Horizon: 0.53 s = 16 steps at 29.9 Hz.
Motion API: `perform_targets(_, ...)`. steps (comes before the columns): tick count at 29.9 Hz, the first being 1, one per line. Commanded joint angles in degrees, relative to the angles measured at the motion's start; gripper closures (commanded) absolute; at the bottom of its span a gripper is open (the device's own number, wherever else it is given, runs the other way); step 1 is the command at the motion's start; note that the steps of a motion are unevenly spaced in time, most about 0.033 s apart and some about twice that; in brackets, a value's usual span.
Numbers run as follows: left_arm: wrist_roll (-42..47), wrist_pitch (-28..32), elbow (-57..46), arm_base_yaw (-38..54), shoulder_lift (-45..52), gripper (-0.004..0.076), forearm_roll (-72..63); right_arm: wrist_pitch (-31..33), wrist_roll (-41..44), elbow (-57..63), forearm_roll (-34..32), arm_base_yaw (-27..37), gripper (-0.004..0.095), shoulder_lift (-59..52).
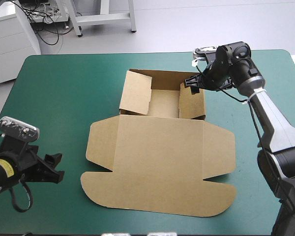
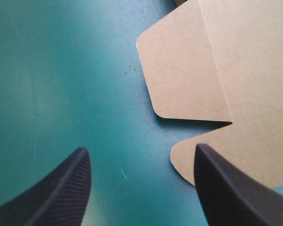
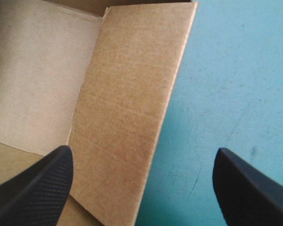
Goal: Fold the box
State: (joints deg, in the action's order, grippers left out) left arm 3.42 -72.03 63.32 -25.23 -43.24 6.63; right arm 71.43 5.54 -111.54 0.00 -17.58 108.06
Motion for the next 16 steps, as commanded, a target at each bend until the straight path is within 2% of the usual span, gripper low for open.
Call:
perform_targets(1,0.6,-0.4,-0.9,-0.4,4.3,0.0286,0.5,0.0,0.2,-1.3,0.0,-0.1,0.0173,-0.6)
perform_targets(9,0.3,0.2,-5.3,-0.4,9.1,0.0289,0.5,0.0,0.2,-1.3,0.0,-0.1,0.018,4.8)
perform_targets(12,0.3,0.6,-5.7,-0.4,9.6,0.0295,0.5,0.0,0.2,-1.3,0.3,-0.1,0.0248,6.9)
perform_targets(16,0.3,0.6,-5.7,-0.4,9.6,0.0295,0.5,0.0,0.2,-1.3,1.4,-0.1,0.0448,8.7)
